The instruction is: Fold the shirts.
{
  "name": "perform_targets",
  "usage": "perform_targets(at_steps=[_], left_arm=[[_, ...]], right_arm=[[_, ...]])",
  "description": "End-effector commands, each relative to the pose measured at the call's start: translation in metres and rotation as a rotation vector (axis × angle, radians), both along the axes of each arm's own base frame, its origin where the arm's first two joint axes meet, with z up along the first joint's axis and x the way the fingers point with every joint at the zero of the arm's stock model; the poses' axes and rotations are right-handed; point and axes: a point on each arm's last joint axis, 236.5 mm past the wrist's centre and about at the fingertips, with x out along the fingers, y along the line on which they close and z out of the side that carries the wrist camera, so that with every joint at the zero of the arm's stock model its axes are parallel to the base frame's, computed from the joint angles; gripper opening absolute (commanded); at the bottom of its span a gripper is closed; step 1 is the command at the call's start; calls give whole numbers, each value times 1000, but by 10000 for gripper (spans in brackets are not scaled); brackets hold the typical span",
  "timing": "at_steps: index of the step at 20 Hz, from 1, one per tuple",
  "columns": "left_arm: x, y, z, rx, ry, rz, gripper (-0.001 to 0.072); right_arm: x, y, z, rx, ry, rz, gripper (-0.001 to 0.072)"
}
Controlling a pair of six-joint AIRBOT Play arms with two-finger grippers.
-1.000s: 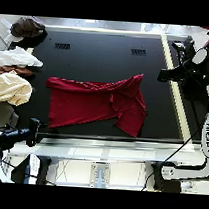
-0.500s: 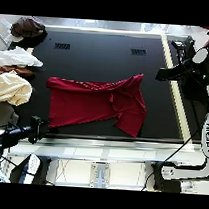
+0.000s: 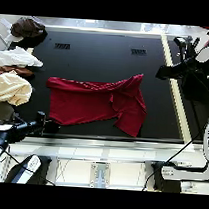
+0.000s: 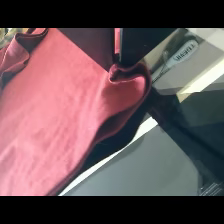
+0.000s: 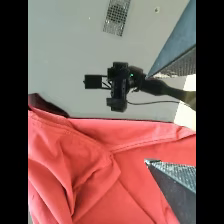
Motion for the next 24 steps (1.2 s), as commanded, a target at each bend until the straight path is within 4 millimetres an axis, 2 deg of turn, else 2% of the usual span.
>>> perform_targets(at_steps=[1,3,6,8,10,14,19,21,24], left_arm=[[4,-3,2,8,-27,-22,16],[4,-3,2,8,-27,-23,16],[2,-7,4,14,-44,-66,16],[1,-11,5,7,-47,-84,16],[1,-11,5,7,-47,-85,16],[1,-11,5,7,-47,-84,16],[1,-11,5,7,-47,-84,16],[1,-11,5,7,-47,-84,16],[1,-11,5,7,-47,-84,16]], right_arm=[[-24,1,-6,-7,77,21,550],[-41,20,-42,54,168,41,550],[-48,48,-104,71,195,65,550],[-60,48,-142,-15,241,111,551],[-67,43,-165,-51,295,123,550],[-71,42,-178,-60,327,128,549],[-87,42,-203,-62,418,139,547],[-87,45,-208,-50,427,135,448],[-75,46,-209,-48,380,120,446]])
